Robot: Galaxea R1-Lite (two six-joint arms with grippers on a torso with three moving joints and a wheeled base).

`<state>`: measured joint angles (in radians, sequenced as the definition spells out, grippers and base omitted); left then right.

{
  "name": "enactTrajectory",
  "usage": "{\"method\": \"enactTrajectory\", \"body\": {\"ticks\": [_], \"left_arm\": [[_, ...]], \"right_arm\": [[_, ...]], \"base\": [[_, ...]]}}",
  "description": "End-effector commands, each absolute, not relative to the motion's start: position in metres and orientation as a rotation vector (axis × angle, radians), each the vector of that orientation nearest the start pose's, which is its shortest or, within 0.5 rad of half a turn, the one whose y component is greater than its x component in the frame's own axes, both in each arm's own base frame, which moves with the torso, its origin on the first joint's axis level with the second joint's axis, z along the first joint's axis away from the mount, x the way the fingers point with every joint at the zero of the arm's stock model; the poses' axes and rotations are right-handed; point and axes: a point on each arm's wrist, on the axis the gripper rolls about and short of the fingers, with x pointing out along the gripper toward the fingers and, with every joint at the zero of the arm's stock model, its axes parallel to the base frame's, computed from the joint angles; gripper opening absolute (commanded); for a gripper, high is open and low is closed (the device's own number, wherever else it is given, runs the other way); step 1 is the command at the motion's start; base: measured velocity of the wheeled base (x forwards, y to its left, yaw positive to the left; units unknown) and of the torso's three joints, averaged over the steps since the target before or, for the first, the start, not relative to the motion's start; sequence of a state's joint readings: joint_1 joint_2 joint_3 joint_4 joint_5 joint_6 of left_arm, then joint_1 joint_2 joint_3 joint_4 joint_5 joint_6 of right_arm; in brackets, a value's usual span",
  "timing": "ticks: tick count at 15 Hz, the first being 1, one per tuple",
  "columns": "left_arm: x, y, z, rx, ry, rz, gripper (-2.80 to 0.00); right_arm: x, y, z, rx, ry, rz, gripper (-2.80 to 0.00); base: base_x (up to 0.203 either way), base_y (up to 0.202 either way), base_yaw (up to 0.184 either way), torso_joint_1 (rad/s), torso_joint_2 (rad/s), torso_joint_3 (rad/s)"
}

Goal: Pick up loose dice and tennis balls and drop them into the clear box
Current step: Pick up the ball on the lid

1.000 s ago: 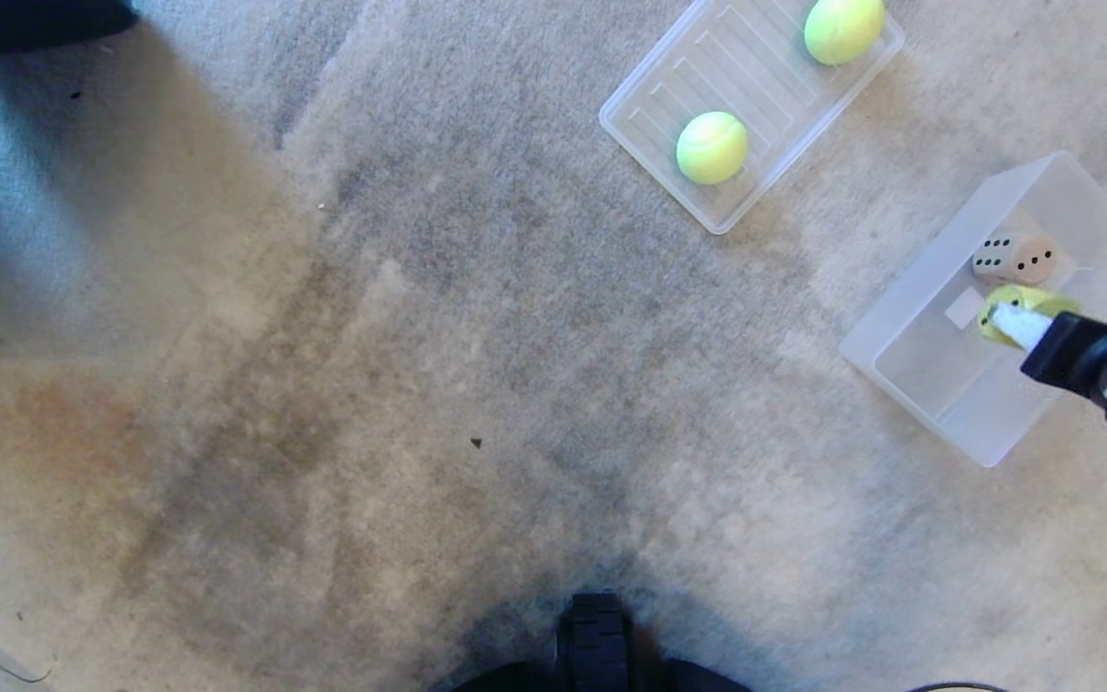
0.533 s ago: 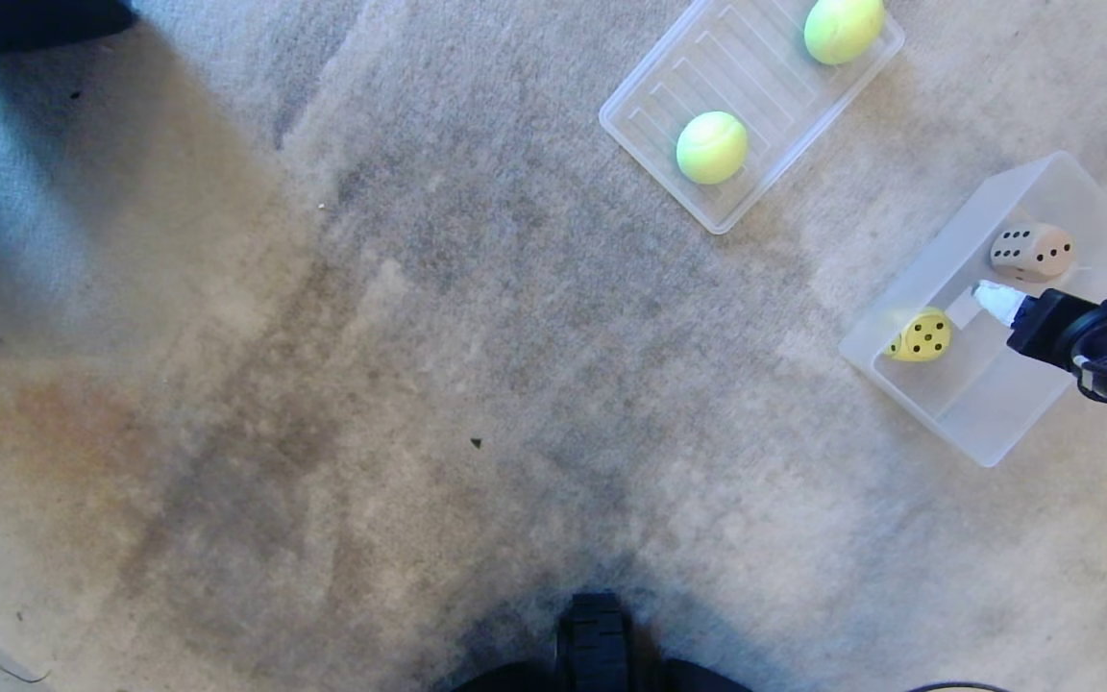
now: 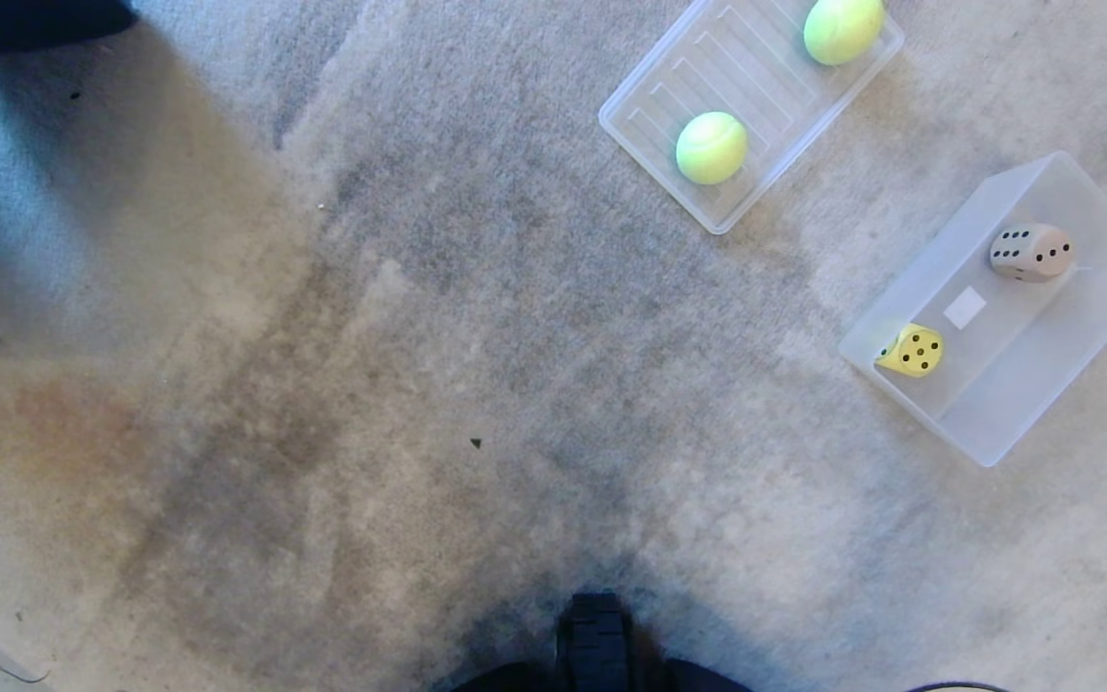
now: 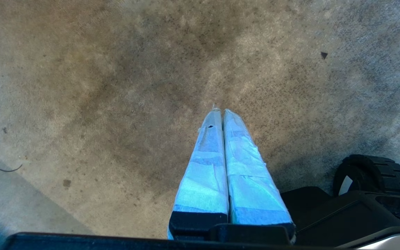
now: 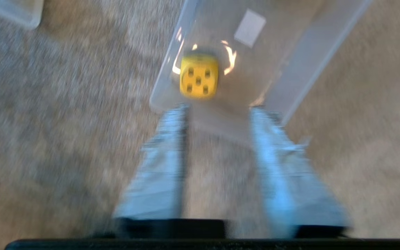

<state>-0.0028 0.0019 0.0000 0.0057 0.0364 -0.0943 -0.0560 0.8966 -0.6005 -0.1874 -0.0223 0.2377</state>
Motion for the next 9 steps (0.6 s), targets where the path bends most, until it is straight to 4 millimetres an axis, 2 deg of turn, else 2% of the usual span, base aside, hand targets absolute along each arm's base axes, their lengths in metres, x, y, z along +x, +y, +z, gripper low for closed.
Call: {"method": "enactTrajectory", "body": {"ticks": [1,3,4,7,9], "left_arm": [[-0.023,0.001,0.075,-0.095,0.006,0.034,-2.80],[-0.023,0.001,0.075,-0.095,0.006,0.034,-2.80],[-0.023,0.001,0.075,-0.095,0.006,0.034,-2.80],[-0.023,0.001,0.075,-0.095,0.006,0.034,-2.80],[-0.023,0.001,0.075,-0.095,0.006,0.034,-2.80]], "right_arm": [[0.011,-0.001,0.223,0.239,0.043,-0.068,-2.80],[-0.016,0.000,0.182,0.231,0.083,-0.088,-2.80],[-0.017,0.000,0.158,0.225,0.132,-0.103,-2.80],[-0.010,0.000,0.105,0.139,0.223,-0.042,-2.80],[-0.016,0.000,0.088,0.114,0.204,-0.023,-2.80]], "base": [[0.000,0.000,0.000,0.000,0.00,0.000],[0.000,0.000,0.000,0.000,0.00,0.000],[0.000,0.000,0.000,0.000,0.00,0.000],[0.000,0.000,0.000,0.000,0.00,0.000],[0.000,0.000,0.000,0.000,0.00,0.000]]}}
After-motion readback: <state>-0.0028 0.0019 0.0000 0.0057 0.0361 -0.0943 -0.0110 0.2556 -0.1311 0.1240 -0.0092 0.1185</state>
